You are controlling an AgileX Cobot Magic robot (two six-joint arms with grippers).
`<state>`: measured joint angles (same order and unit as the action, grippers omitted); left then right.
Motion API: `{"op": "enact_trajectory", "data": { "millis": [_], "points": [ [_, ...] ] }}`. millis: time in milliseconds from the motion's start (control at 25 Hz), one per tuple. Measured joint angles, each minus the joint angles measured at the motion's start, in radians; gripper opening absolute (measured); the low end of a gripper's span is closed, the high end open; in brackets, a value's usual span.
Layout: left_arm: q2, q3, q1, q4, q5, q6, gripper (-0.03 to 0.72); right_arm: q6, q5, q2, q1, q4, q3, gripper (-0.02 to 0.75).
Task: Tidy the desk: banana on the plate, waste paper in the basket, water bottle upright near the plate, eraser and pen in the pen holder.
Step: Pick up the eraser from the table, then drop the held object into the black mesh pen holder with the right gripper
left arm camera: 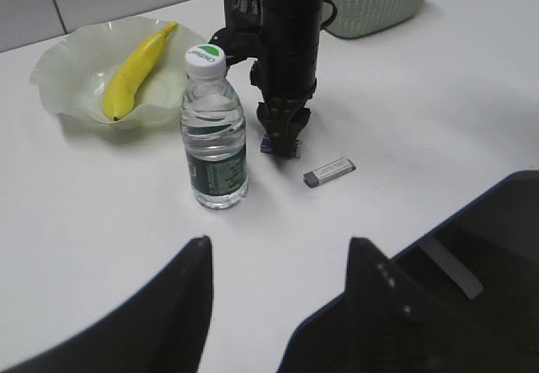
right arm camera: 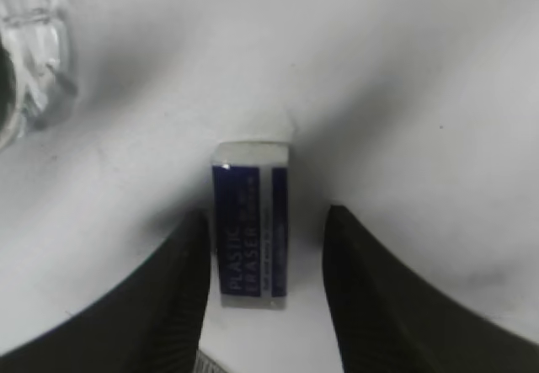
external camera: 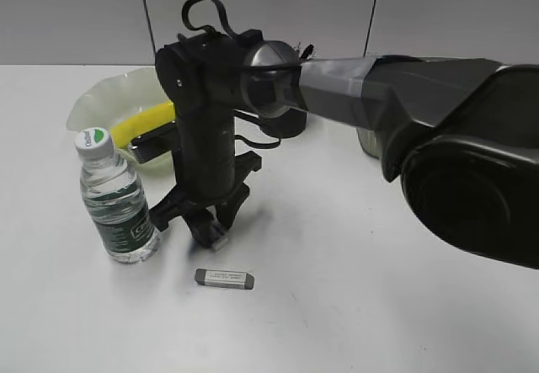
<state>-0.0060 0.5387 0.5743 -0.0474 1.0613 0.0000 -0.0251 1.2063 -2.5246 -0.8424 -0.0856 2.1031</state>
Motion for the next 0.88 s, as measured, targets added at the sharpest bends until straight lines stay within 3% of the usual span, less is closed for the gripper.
{"op": "enact_trajectory", "data": {
  "millis": [120, 240, 280, 600, 880],
  "points": [
    [0.0, 0.0, 0.0, 0.0, 0.0, 0.0, 0.382, -0.001, 0.0, -0.01, 0.0, -0.019, 0.001, 0.34],
    [0.0, 0.0, 0.0, 0.0, 0.0, 0.0, 0.382, -0.007, 0.0, -0.011, 0.0, -0.022, 0.002, 0.208],
    [0.0, 0.0, 0.0, 0.0, 0.0, 0.0, 0.382, -0.011, 0.0, -0.011, 0.0, -0.022, 0.002, 0.198],
    [0.0, 0.0, 0.0, 0.0, 0.0, 0.0, 0.382, -0.111, 0.006, 0.025, 0.026, 0.124, 0.062, 0.2],
    [0.0, 0.0, 0.0, 0.0, 0.0, 0.0, 0.382, -0.164, -0.083, 0.133, 0.148, 0.205, 0.231, 0.2]
  ]
}}
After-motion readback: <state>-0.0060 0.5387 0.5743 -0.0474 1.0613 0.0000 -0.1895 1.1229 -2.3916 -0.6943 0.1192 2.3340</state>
